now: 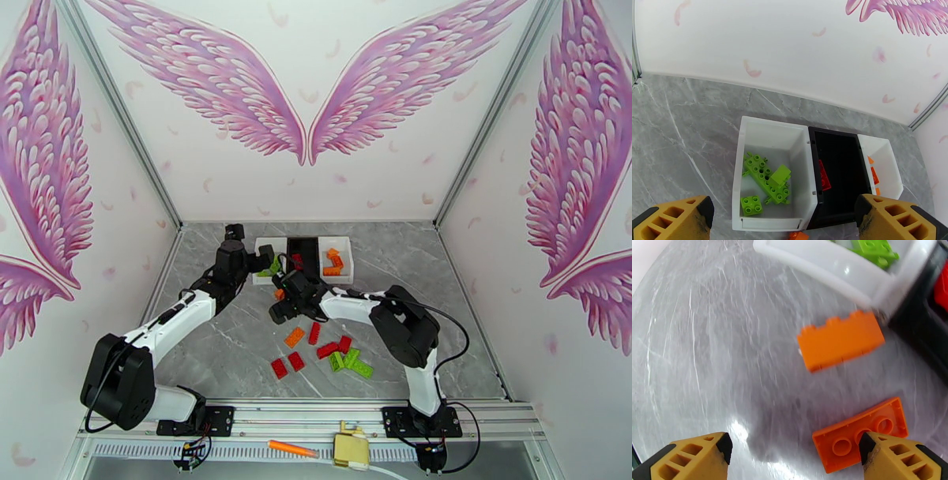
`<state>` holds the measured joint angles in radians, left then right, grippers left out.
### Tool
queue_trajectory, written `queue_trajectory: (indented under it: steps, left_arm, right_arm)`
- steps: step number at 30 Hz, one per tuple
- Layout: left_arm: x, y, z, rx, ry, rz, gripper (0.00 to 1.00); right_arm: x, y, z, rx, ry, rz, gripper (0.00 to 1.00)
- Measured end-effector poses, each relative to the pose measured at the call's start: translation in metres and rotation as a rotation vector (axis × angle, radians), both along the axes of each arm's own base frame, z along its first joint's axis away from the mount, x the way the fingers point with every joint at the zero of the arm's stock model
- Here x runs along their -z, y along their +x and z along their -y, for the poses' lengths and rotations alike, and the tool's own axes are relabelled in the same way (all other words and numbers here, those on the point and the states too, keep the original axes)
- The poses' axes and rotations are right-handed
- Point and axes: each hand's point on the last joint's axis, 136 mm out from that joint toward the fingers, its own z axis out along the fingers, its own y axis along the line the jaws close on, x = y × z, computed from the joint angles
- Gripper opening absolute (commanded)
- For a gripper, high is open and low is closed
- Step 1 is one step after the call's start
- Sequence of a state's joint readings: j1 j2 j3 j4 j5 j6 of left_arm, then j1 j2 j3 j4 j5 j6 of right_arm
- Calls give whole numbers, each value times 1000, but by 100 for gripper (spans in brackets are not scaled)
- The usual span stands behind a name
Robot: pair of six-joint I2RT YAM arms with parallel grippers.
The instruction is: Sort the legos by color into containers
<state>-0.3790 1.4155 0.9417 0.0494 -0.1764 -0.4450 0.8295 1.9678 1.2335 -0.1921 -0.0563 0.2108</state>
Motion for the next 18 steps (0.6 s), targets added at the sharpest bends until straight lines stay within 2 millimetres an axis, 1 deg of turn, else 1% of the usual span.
queue_trajectory:
  steps: [2,4,5,9,11,14,18]
  left_arm:
    - [0,0,-1,-2,1,0,99]
    - [0,1,-2,-1,5,1,99]
    - [0,1,-2,-1,6,2,99]
    - [0,1,-2,3,17,4,99]
    - [-1,0,-2,6,20,6,99]
    - [-4,-2,-4,7,25,14,99]
    - [-12,-4,-6,7,29,31,99]
  right_arm:
    - [-3,-5,7,11,-4,-2,91]
    - [-9,-5,10,21,-9,16,94]
    - [-12,-3,12,26,-15,32,99]
    - [-13,6,23,32,-90,66,99]
    - [-12,13,27,40,-129,70,99]
    - [-10,22,27,31,-159,79,99]
    - [1,25,27,-37,-214,69,99]
